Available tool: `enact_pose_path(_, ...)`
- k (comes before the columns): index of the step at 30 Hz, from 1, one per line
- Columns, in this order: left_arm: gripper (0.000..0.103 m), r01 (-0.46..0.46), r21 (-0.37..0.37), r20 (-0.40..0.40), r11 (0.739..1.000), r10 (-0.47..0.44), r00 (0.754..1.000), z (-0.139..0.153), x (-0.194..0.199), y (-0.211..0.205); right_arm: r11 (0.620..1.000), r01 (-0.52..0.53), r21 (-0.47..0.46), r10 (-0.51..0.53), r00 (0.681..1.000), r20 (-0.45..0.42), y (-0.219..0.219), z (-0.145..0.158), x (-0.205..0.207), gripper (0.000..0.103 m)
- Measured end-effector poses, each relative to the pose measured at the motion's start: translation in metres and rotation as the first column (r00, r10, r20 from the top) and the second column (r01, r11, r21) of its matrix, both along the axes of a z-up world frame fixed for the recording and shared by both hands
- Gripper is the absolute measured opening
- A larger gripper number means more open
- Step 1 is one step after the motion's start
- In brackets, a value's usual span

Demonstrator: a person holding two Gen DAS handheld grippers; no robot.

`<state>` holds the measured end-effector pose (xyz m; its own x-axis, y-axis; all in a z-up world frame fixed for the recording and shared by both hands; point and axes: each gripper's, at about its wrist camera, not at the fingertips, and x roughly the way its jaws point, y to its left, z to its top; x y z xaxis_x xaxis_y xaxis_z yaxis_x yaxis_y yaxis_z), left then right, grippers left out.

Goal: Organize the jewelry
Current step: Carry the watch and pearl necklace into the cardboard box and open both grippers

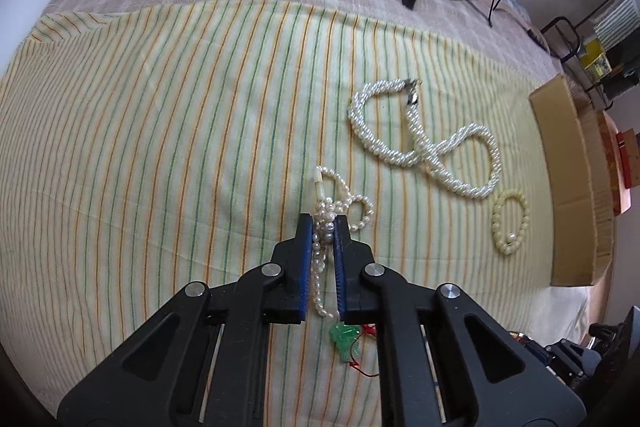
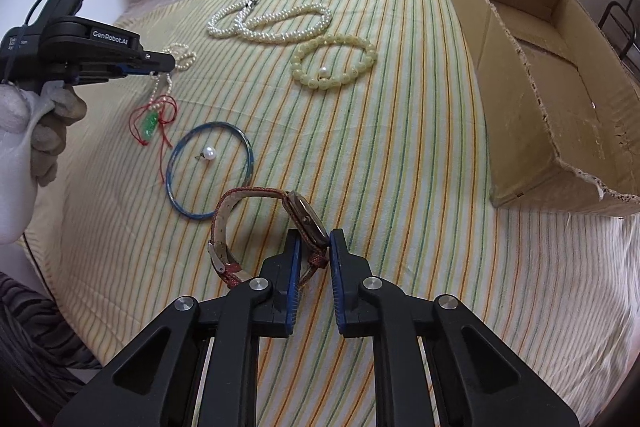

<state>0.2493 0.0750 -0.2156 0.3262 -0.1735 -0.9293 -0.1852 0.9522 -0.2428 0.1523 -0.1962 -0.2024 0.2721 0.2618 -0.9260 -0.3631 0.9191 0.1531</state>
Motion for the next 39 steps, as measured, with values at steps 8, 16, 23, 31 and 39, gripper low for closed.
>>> enact_pose_path(8, 0.008, -0.009, -0.032, 0.110, 0.999, 0.012, 0.994, 0.043, -0.008, 0.002, 0.999, 0.004, 0.032, -0.006, 0.997, 0.075, -0.008, 0.024, 0.001, 0.012)
enact_pose_path(16, 0.007, 0.011, -0.082, 0.216, 0.997, 0.008, 0.976, 0.085, -0.012, -0.009, 0.999, 0.004, 0.046, -0.010, 0.990, 0.139, -0.009, 0.044, 0.001, 0.012)
enact_pose_path(23, 0.007, 0.066, -0.096, 0.274, 0.993, -0.038, 0.961, 0.106, -0.017, -0.032, 0.998, 0.033, 0.061, -0.044, 0.982, 0.184, -0.023, 0.062, 0.003, 0.012)
enact_pose_path(31, 0.007, 0.150, -0.101, 0.324, 0.983, -0.110, 0.940, 0.124, -0.020, -0.073, 0.990, 0.116, 0.078, -0.131, 0.964, 0.230, -0.058, 0.080, 0.014, 0.012)
enact_pose_path(39, 0.007, 0.231, -0.102, 0.352, 0.968, -0.182, 0.918, 0.132, -0.015, -0.120, 0.971, 0.222, 0.090, -0.237, 0.942, 0.237, -0.100, 0.086, 0.027, 0.012)
